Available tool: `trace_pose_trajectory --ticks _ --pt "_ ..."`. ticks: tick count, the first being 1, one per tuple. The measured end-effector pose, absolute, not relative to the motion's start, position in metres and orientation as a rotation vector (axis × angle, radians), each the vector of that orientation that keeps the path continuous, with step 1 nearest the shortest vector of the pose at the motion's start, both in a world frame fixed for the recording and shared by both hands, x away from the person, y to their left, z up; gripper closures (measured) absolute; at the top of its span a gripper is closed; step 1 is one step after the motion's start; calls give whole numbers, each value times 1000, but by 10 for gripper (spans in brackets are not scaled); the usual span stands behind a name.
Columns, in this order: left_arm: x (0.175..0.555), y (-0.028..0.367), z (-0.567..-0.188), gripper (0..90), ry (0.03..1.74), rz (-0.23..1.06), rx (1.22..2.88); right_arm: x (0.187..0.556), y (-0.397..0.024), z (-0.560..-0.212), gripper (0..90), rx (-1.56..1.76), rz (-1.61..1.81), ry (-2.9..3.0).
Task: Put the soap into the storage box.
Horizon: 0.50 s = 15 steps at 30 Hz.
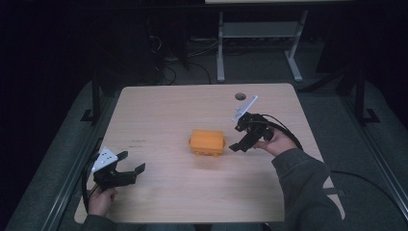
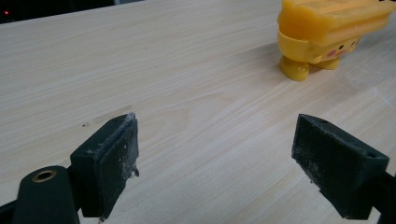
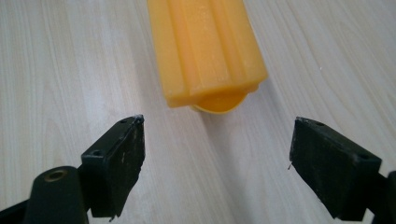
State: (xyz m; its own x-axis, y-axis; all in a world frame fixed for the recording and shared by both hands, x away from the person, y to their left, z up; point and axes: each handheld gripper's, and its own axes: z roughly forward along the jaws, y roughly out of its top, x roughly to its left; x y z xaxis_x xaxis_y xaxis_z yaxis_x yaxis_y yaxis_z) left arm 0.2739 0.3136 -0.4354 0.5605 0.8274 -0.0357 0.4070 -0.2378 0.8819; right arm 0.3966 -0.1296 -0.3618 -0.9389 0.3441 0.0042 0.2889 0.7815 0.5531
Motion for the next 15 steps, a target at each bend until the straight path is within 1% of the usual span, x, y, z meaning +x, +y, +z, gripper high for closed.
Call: trace_pose_trajectory --ticks 15 --pt "274 312 -436 141 1000 561 1864 388 -148 -373 175 568 909 2863"
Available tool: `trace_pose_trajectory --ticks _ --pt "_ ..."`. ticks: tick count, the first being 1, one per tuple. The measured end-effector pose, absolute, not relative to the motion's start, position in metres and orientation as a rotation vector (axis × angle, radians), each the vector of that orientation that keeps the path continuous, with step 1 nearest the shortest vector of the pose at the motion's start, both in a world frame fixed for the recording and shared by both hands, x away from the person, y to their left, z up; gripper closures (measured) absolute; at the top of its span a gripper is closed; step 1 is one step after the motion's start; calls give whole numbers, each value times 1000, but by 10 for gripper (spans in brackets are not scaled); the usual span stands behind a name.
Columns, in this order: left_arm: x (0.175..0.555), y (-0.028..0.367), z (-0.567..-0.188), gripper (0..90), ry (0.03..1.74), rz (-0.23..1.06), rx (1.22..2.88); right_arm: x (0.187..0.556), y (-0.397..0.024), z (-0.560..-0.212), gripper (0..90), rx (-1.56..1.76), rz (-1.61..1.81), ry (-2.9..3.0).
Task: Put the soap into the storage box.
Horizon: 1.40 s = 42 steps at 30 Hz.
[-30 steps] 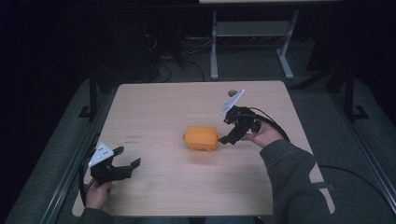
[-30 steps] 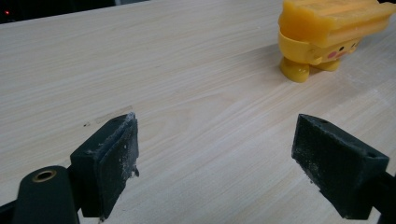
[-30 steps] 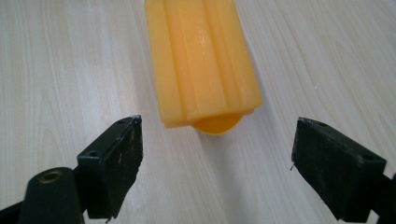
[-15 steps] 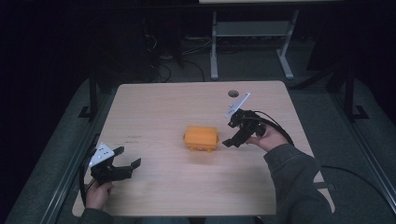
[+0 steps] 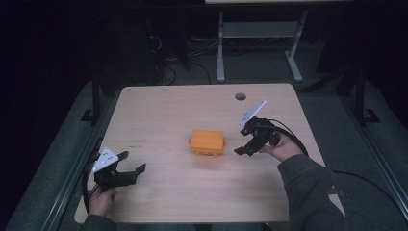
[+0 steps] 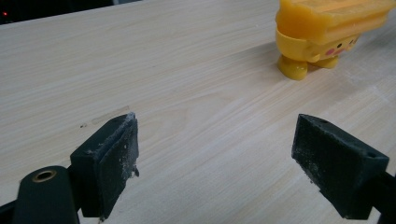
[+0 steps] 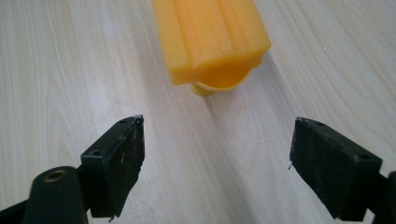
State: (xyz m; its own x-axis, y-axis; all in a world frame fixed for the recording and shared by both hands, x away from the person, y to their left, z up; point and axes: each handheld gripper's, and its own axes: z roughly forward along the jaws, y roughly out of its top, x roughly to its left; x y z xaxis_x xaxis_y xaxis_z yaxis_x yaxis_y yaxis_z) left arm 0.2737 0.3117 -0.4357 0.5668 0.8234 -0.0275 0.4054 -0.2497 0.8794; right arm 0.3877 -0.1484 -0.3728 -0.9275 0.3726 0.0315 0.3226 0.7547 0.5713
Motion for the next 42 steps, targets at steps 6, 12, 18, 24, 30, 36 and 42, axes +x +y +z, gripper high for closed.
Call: trace_pose_trajectory --ticks 6,12,18,24,30,36,42 --pt "274 312 -436 141 994 564 1872 384 -156 -378 167 584 906 2866" --pt "274 310 -436 141 991 565 1877 378 -167 -384 168 623 925 2856" --pt "274 309 -436 141 992 564 1880 371 -176 -386 168 644 940 2844" --pt "274 310 -436 141 997 566 1880 364 -184 -390 168 683 944 2836" --pt "274 309 -437 141 994 566 1883 358 -194 -397 167 720 946 2825" --pt "274 309 -437 141 994 565 1892 350 -205 -404 168 756 955 2818" --pt "274 308 -438 141 994 565 1896 343 -214 -411 168 790 966 2809"
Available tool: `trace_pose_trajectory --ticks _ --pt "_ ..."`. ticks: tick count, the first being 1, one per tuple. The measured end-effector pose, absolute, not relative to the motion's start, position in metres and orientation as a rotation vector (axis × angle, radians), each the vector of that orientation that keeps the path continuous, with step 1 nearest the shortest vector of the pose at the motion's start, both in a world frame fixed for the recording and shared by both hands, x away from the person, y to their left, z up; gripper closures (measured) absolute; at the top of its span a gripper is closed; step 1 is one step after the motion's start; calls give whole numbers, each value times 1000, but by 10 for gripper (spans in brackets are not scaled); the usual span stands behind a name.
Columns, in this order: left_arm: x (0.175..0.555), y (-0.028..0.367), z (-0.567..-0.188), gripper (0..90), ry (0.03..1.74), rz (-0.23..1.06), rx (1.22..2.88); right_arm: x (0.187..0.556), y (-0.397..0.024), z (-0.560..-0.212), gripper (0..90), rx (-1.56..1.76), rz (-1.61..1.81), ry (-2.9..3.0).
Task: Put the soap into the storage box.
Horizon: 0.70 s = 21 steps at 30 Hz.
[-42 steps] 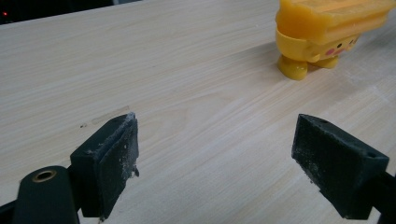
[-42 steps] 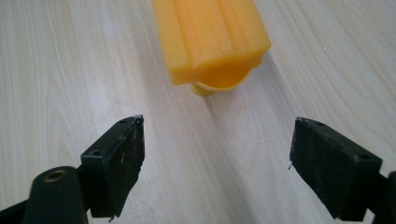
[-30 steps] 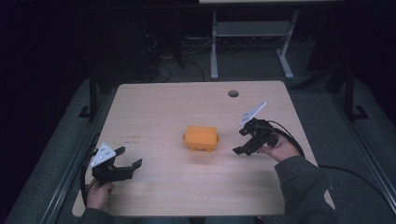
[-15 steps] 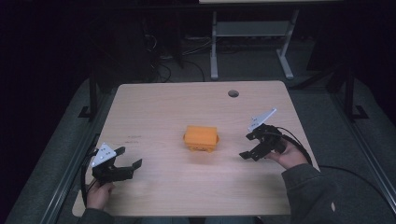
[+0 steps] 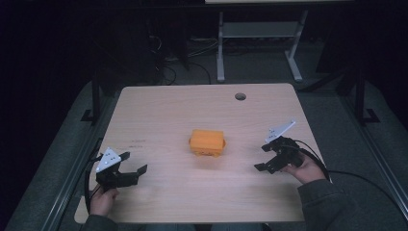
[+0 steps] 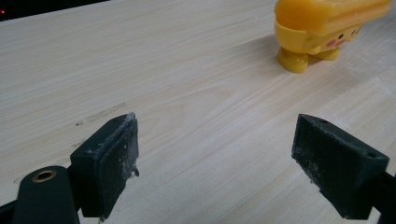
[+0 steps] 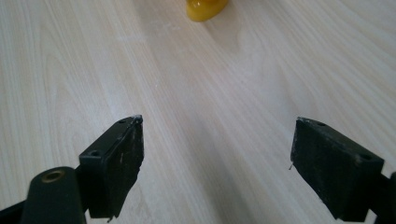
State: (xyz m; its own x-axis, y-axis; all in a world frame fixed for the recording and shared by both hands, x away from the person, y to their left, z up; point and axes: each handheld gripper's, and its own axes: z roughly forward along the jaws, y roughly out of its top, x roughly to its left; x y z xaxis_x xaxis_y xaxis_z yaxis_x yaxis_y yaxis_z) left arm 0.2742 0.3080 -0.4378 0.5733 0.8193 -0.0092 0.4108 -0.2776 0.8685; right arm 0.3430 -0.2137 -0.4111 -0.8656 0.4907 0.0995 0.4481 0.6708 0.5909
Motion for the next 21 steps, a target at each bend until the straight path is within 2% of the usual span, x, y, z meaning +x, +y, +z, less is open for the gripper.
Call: trace_pose_trajectory --ticks 21 --pt "274 308 -439 141 992 560 1902 314 -243 -430 168 876 986 2757"
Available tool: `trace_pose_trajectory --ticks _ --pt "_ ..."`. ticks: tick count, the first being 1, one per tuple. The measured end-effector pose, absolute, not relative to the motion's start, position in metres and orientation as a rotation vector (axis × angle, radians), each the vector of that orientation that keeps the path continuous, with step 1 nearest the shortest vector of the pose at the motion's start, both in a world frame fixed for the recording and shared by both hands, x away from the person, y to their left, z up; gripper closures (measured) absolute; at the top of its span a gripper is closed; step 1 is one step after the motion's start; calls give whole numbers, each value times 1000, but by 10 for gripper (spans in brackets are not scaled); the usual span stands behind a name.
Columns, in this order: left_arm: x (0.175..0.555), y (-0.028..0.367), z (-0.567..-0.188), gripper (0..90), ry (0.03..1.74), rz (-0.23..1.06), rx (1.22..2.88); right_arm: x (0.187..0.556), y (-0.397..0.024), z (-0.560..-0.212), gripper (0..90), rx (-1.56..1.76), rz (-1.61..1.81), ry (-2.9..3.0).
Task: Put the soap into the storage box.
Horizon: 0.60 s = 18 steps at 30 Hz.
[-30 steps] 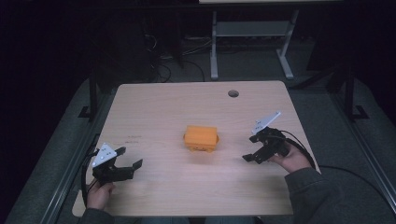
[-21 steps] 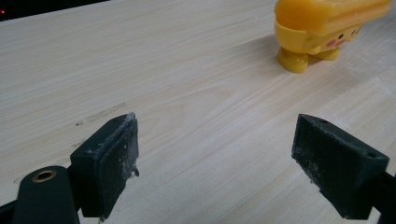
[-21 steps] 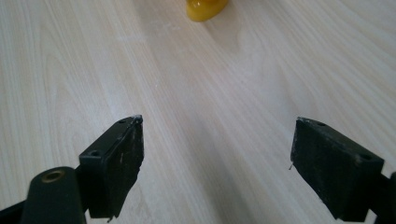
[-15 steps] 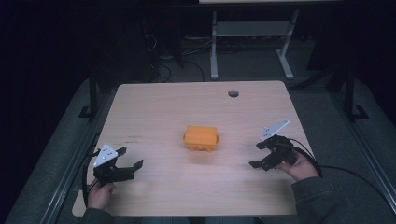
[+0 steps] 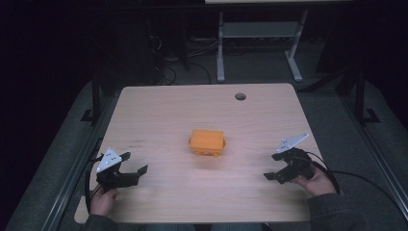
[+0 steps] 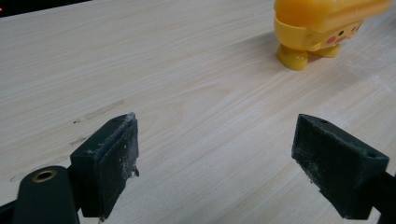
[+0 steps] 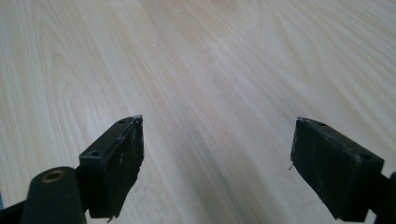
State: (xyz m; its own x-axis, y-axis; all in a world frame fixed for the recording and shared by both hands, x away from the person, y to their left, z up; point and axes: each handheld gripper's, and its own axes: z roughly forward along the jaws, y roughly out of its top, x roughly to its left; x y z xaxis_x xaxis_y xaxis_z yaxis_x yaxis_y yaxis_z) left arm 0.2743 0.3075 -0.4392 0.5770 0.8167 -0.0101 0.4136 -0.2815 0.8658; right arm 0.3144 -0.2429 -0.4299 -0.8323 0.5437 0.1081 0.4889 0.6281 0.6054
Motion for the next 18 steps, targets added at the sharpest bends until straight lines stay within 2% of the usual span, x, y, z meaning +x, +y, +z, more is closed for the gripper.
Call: trace_pose_trajectory --ticks 18 --pt "273 303 -438 141 961 553 1917 265 -257 -456 144 1006 1054 2614"
